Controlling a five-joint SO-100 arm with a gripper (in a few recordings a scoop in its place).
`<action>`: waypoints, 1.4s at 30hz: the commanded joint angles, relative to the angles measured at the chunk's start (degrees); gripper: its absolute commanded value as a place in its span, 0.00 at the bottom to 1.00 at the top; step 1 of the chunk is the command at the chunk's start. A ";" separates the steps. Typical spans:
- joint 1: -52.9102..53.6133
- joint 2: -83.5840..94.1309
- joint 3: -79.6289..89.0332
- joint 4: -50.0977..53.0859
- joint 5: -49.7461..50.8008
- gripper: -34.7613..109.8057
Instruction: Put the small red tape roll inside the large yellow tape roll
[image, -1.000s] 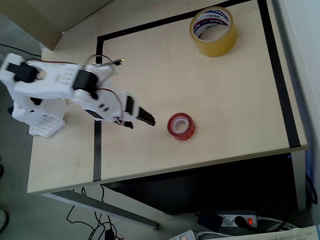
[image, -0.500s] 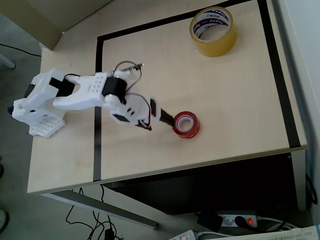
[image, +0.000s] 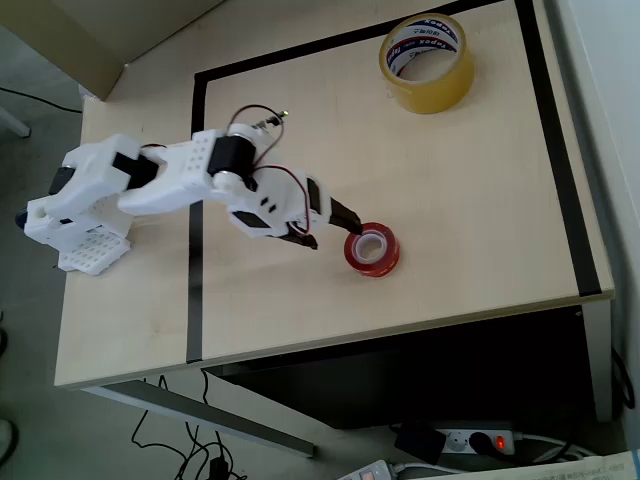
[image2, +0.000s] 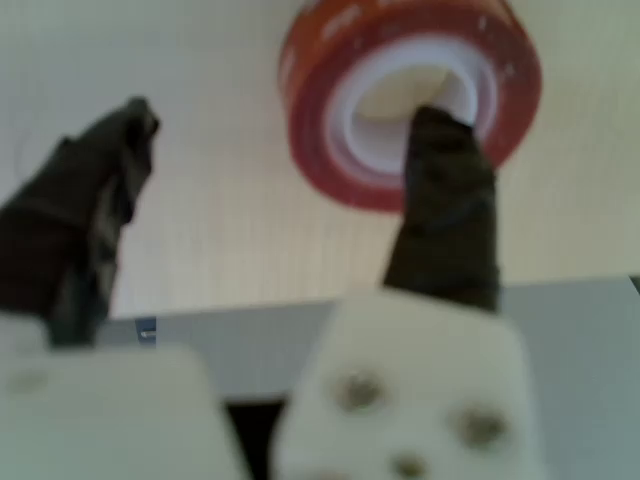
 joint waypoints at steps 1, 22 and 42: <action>-0.18 -0.88 -7.12 0.79 -0.44 0.43; -7.38 12.22 -11.95 0.79 1.58 0.24; -27.77 5.98 -22.59 -18.98 2.64 0.24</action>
